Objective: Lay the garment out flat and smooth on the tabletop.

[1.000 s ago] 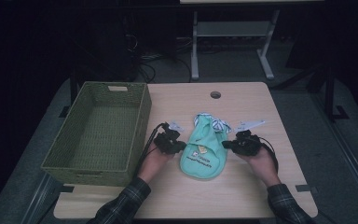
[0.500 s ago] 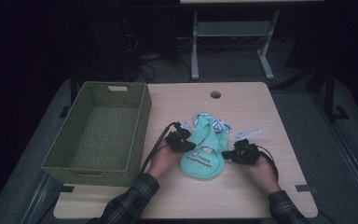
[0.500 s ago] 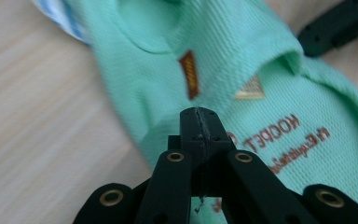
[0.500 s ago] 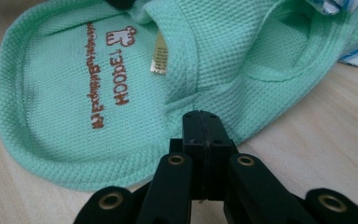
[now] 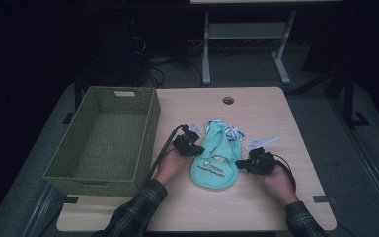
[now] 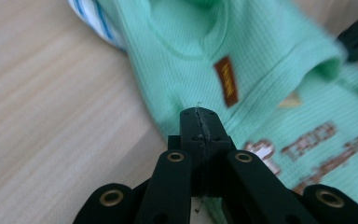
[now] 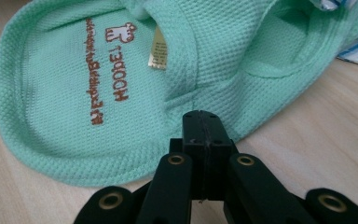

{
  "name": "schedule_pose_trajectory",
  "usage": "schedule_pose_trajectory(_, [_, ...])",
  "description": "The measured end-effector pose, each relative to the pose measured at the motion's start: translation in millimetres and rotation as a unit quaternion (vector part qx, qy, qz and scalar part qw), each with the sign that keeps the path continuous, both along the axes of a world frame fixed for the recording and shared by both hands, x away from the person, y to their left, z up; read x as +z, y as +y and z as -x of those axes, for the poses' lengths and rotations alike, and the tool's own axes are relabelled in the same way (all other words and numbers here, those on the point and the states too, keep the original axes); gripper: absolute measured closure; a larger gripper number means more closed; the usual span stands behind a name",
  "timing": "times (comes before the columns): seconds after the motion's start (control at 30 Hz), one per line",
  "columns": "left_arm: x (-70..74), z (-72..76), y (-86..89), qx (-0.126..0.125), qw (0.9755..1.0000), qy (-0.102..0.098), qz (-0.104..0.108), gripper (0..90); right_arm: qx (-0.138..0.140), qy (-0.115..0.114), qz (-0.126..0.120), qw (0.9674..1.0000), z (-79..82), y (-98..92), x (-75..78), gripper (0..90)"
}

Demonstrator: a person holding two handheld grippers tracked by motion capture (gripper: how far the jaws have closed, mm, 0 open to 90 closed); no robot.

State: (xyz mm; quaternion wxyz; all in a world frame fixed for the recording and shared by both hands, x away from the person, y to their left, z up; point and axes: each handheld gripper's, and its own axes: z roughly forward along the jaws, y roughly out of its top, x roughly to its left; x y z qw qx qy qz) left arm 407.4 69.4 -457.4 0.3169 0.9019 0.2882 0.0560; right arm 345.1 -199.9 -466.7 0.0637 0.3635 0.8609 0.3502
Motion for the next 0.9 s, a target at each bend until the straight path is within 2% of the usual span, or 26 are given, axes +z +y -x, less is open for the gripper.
schedule_pose_trajectory(0.07, [0.5, 0.6, 0.9, 0.003, 1.0000, -0.002, -0.002, 89.6, -0.001, 0.002, 0.001, 1.0000, 0.2, -0.6, 0.2, 89.6])
schedule_pose_trajectory(0.13, [1.2, 1.5, 3.4, 0.007, 0.9996, -0.013, -0.026, 89.6, -0.003, 0.001, 0.001, 1.0000, -0.3, -2.5, 0.2, 89.7])
schedule_pose_trajectory(0.2, [1.1, 1.9, 8.4, 0.014, 0.9996, -0.009, -0.022, 89.6, -0.003, 0.001, 0.001, 1.0000, -0.5, -4.1, 0.0, 89.7])
schedule_pose_trajectory(0.27, [2.2, 4.9, 12.0, 0.014, 0.9993, -0.008, -0.035, 89.6, -0.005, 0.001, 0.002, 1.0000, -0.5, -5.1, 0.3, 89.7])
schedule_pose_trajectory(0.37, [5.3, 10.6, 13.7, 0.006, 0.9998, -0.005, -0.021, 89.6, -0.007, 0.002, 0.002, 1.0000, -0.5, -6.1, 0.3, 89.7])
schedule_pose_trajectory(0.4, [7.4, 13.6, 13.6, 0.006, 1.0000, -0.002, -0.005, 89.6, -0.006, 0.002, 0.001, 1.0000, -0.8, -6.5, 0.2, 89.7])
schedule_pose_trajectory(0.53, [13.3, 22.2, 7.9, -0.010, 0.9998, -0.002, 0.019, 87.5, -0.004, -0.005, 0.013, 0.9999, -3.4, -11.4, 1.2, 89.7])
schedule_pose_trajectory(0.57, [14.3, 24.4, 6.2, -0.017, 0.9997, -0.004, 0.015, 87.5, -0.004, -0.005, 0.013, 0.9999, -3.4, -11.4, 1.2, 89.7])
schedule_pose_trajectory(0.73, [13.8, 31.9, -4.7, -0.032, 0.9993, -0.015, 0.014, 74.3, -0.018, -0.010, 0.024, 0.9995, -9.6, -18.3, 4.5, 89.0])
schedule_pose_trajectory(0.77, [13.4, 32.9, -6.3, -0.032, 0.9993, -0.014, 0.015, 74.3, -0.018, -0.010, 0.024, 0.9995, -9.6, -18.3, 4.5, 89.0])
schedule_pose_trajectory(0.9, [13.6, 38.0, -11.2, -0.045, 0.9988, -0.014, 0.013, 68.3, -0.042, -0.026, -0.002, 0.9988, -26.2, -24.1, 17.0, 83.5])
